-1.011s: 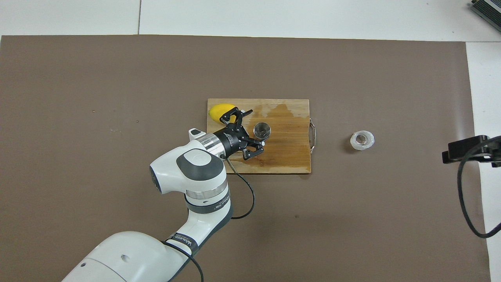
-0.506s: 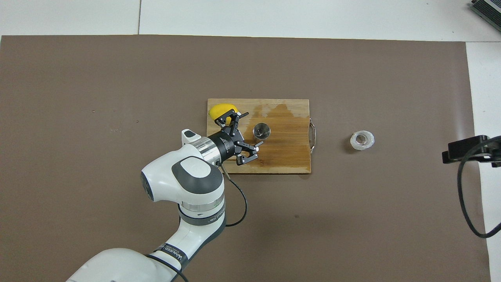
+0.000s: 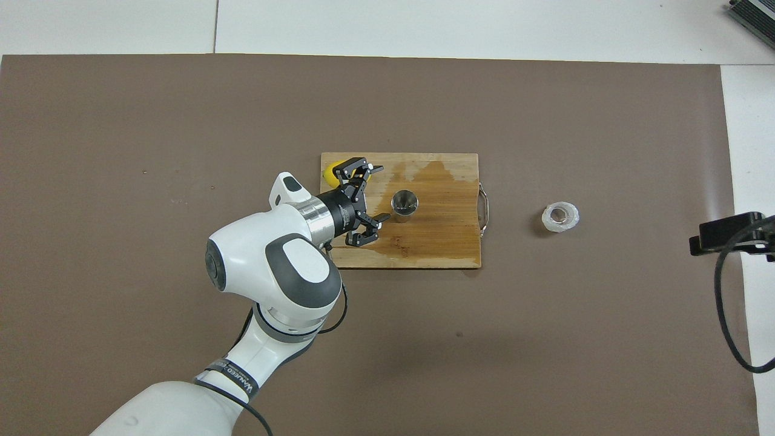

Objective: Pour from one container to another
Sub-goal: 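Withdraw the left gripper while the right gripper reaches the white cup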

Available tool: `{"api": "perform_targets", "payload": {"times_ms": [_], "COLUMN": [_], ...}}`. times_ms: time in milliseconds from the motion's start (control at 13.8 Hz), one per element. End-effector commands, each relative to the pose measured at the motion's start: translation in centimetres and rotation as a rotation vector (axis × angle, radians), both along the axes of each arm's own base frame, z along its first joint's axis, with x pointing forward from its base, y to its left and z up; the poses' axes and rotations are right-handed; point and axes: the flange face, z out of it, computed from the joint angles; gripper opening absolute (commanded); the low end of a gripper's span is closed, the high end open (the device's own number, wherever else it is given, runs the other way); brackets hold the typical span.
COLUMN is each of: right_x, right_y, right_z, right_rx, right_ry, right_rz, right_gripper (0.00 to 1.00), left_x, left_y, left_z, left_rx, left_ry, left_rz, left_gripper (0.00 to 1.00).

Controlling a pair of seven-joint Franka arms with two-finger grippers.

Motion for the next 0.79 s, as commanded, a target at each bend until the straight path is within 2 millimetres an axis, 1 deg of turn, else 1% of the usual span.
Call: {"api": "perform_targets", "payload": {"times_ms": [0,72,144,289,361,433,506,578,650,722], "right_x": [-0.9,-1.3,-1.4,-0.9,-0.7,-0.7,-0.7,-0.6,-0.2,0.1], "right_y": [-0.5,-0.5,-0.4,-0.3,-0.6,-0.9,-1.3,-1.5,-1.7,-2.0], "right_z": [-0.1,-0.4,-0.9,-1.7,-2.5,-3.1,-4.6,-6.0,-7.0,-8.0], "right_rx": [0.035,0.043,0.051,0.062,0.068,0.065,0.066,0.072,0.085,0.113], "right_ry": [0.003,0.000,-0.001,-0.043,-0.063,-0.097,-0.113,-0.119,-0.145,-0.188], "right_rz": [0.142,0.222,0.302,0.520,0.644,0.762,0.856,0.940,1.016,1.078], "right_gripper": [1.00,1.00,1.00,1.00,1.00,1.00,1.00,1.00,1.00,1.00], "left_x": [0.1,0.8,1.3,2.8,3.6,4.9,6.0,6.6,7.0,7.4], "left_y": [2.3,2.6,2.5,2.7,3.2,3.8,4.7,5.4,6.3,7.7], "left_z": [1.6,2.2,2.6,4.0,4.5,5.8,6.9,7.8,8.5,9.1], "left_rx": [0.101,0.140,0.181,0.262,0.317,0.391,0.480,0.544,0.598,0.658], "left_ry": [-0.076,-0.114,-0.143,-0.198,-0.215,-0.247,-0.268,-0.267,-0.275,-0.300], "left_rz": [-0.087,-0.127,-0.188,-0.319,-0.398,-0.495,-0.607,-0.680,-0.733,-0.786], "left_gripper": [1.00,1.00,1.00,1.00,1.00,1.00,1.00,1.00,1.00,1.00]}}
